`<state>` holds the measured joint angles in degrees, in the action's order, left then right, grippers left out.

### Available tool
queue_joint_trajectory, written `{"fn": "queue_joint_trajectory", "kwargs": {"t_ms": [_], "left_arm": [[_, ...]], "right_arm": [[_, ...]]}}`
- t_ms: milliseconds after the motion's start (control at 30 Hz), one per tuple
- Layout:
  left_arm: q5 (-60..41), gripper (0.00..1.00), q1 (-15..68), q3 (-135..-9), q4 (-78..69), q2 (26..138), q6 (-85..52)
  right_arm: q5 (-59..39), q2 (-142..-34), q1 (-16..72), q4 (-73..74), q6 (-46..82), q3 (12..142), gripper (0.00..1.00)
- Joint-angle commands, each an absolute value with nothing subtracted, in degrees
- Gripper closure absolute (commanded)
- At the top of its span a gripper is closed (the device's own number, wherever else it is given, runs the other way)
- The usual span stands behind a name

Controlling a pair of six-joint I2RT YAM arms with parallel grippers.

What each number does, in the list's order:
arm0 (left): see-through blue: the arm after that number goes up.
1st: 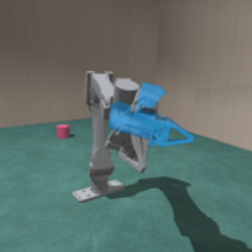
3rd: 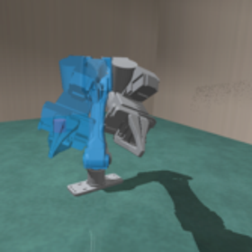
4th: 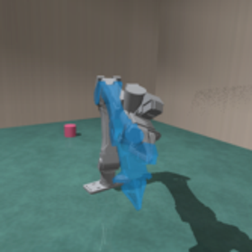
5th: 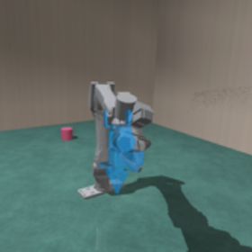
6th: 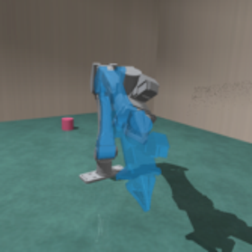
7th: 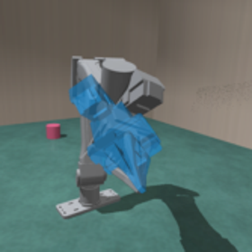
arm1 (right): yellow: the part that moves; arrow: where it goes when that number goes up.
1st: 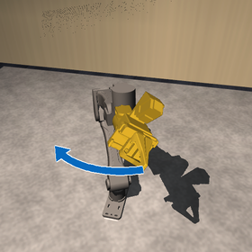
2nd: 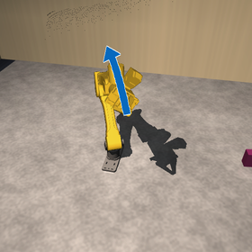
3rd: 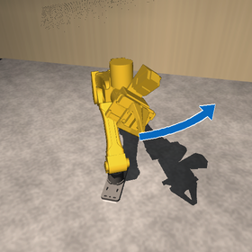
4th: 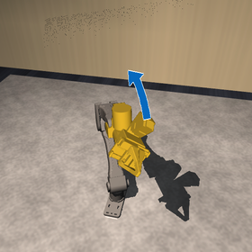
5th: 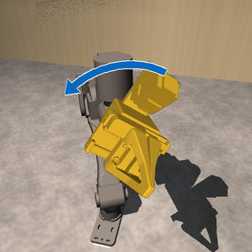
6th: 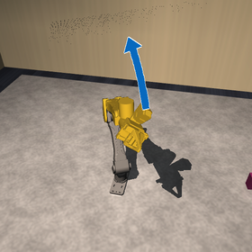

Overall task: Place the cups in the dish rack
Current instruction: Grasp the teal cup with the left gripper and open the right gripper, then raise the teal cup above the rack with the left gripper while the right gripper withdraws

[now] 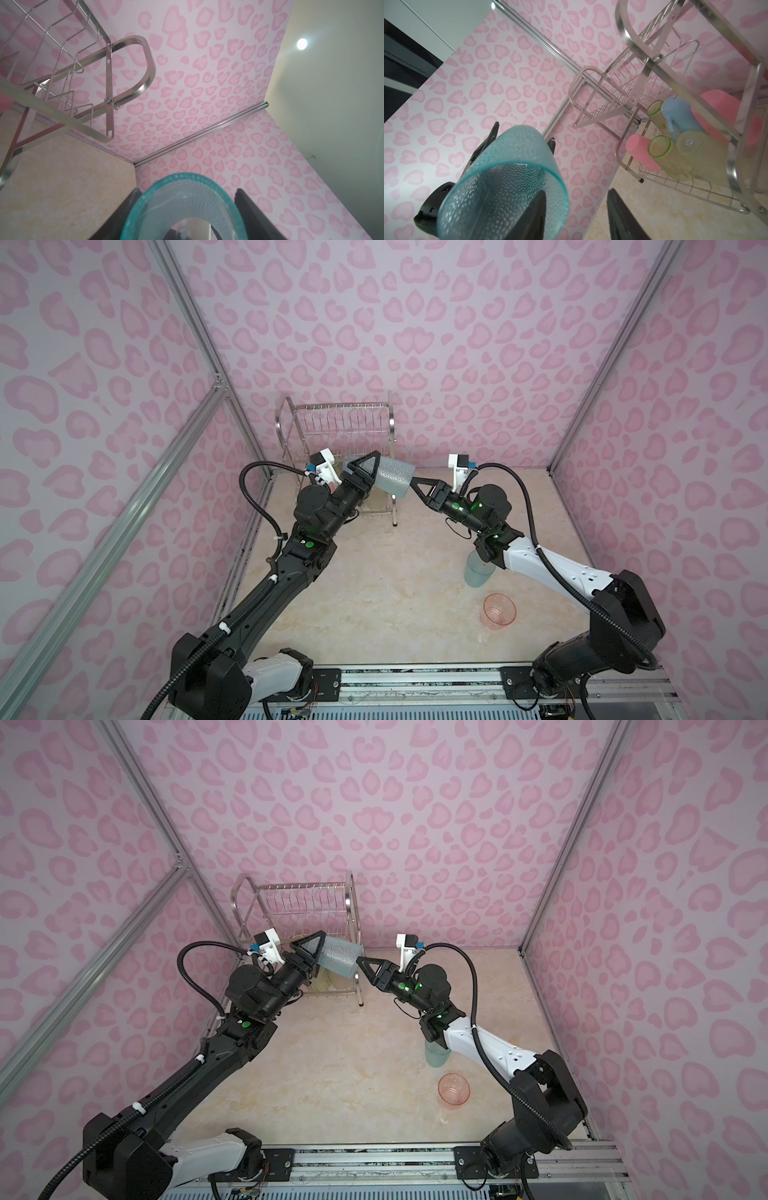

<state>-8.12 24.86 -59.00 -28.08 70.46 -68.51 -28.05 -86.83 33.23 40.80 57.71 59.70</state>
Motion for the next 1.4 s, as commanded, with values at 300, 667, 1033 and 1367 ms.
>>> {"fn": "queue_joint_trajectory", "kwargs": {"t_ms": [300, 667, 1033, 1367], "left_arm": [[-10.2, 0.45, 16.5, -78.7, -1.4, 75.3, -52.0], [-6.4, 0.45, 10.7, -96.3, 12.0, 82.6, -34.7], [0.9, 0.45, 8.4, -106.4, 11.7, 92.3, -17.5], [6.3, 0.45, 7.2, -120.3, 13.1, 104.8, -9.0]], "right_arm": [[-24.5, -80.7, 30.9, 35.5, 48.0, 55.0, 0.52], [-24.6, -78.8, 30.5, 30.7, 41.0, 54.7, 0.53], [-25.6, -77.4, 31.3, 27.0, 35.3, 55.0, 0.53], [-22.9, -76.6, 37.9, 16.4, 22.1, 59.3, 0.53]]}}
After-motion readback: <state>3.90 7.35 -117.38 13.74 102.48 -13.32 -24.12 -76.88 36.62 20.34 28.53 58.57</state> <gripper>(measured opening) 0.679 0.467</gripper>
